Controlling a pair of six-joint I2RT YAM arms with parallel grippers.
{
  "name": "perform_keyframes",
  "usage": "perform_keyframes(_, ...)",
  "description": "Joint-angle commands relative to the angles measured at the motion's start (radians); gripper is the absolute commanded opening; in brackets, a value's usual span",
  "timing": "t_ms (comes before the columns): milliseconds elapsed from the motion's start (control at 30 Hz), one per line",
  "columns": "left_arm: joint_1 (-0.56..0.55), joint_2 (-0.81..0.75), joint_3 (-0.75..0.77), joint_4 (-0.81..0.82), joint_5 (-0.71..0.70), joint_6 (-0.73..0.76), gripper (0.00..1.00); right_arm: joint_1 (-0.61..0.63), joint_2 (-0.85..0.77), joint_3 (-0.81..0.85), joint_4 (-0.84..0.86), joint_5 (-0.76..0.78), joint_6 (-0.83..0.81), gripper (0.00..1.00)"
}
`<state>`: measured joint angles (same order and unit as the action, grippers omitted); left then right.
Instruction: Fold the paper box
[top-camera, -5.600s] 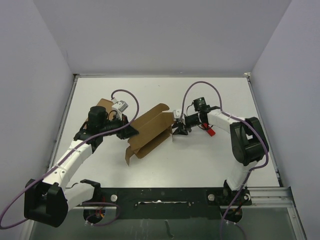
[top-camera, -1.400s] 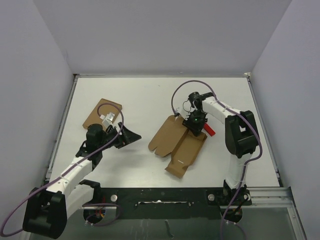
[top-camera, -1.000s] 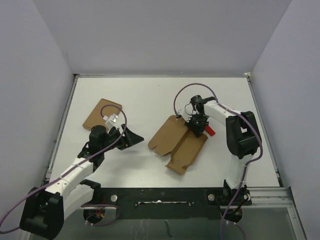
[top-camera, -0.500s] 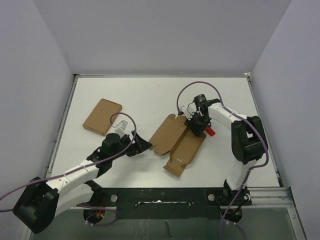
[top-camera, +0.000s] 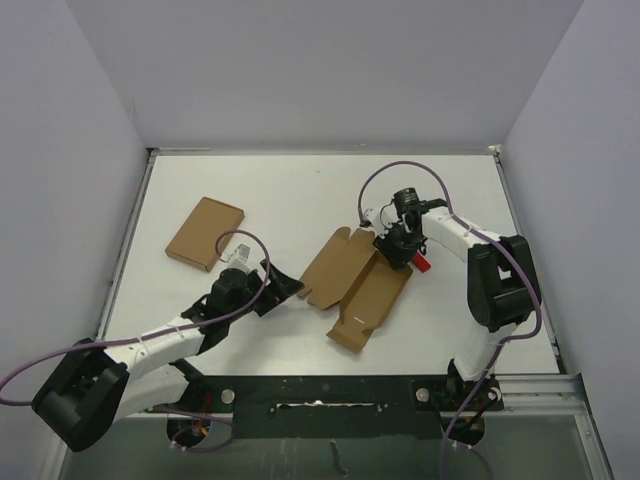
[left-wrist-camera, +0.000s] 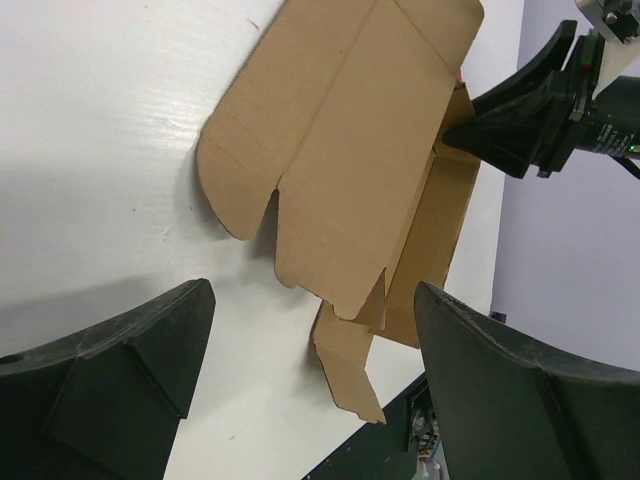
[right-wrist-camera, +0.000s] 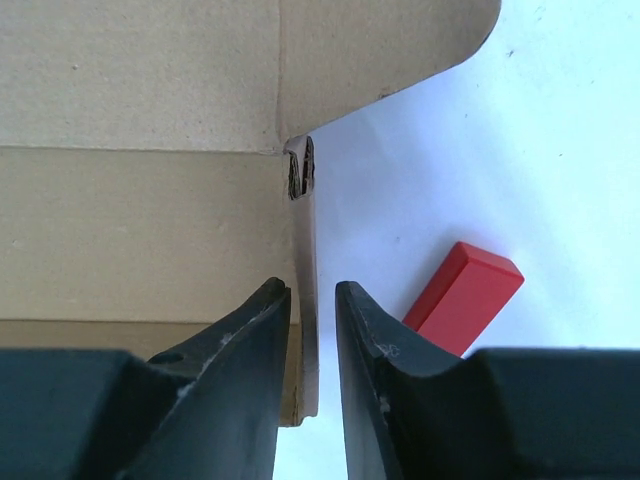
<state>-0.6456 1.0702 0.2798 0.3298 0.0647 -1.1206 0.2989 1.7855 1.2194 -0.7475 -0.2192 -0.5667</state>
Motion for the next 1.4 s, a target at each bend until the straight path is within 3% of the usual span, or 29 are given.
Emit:
perform_keyframes(0, -0.012, 0.033, 0.012, 0.071, -0.035, -0.056, 0.81, 0.001, -0.009, -0.016, 0.046, 0.046, 0.0, 0.26)
perform_keyframes(67, -0.017, 0.046, 0.009, 0.084, -0.041, -0.066, 0.81, 0.007, 0.001, -0.022, 0.056, 0.065, -0.002, 0.19)
perform_keyframes(133, -0.021, 0.061, 0.01, 0.087, -0.051, -0.075, 0.81, 0.009, 0.01, -0.022, 0.06, 0.091, 0.002, 0.0)
perform_keyframes(267, -0.026, 0.091, 0.024, 0.073, -0.069, -0.109, 0.81, 0.015, 0.002, -0.032, 0.08, 0.115, 0.01, 0.0)
perform_keyframes(600, -0.032, 0.227, 0.045, 0.208, -0.103, -0.21, 0.83, -0.014, -0.032, -0.033, 0.071, -0.026, 0.023, 0.0)
perform_keyframes(967, -0.069, 0.505, 0.102, 0.466, -0.17, -0.314, 0.8, -0.018, -0.054, -0.035, 0.069, -0.115, 0.028, 0.0)
perform_keyframes(1033, -0.074, 0.56, 0.12, 0.54, -0.18, -0.327, 0.71, -0.018, -0.054, -0.035, 0.068, -0.121, 0.03, 0.0)
perform_keyframes(1200, -0.082, 0.646, 0.122, 0.708, -0.192, -0.311, 0.19, -0.023, -0.053, -0.04, 0.077, -0.118, 0.036, 0.0)
perform_keyframes(1267, -0.08, 0.646, 0.131, 0.708, -0.185, -0.269, 0.08, -0.023, -0.046, -0.043, 0.081, -0.111, 0.043, 0.0)
perform_keyframes(1367, -0.08, 0.61, 0.159, 0.66, -0.169, -0.145, 0.0, -0.021, -0.032, -0.039, 0.079, -0.124, 0.052, 0.04)
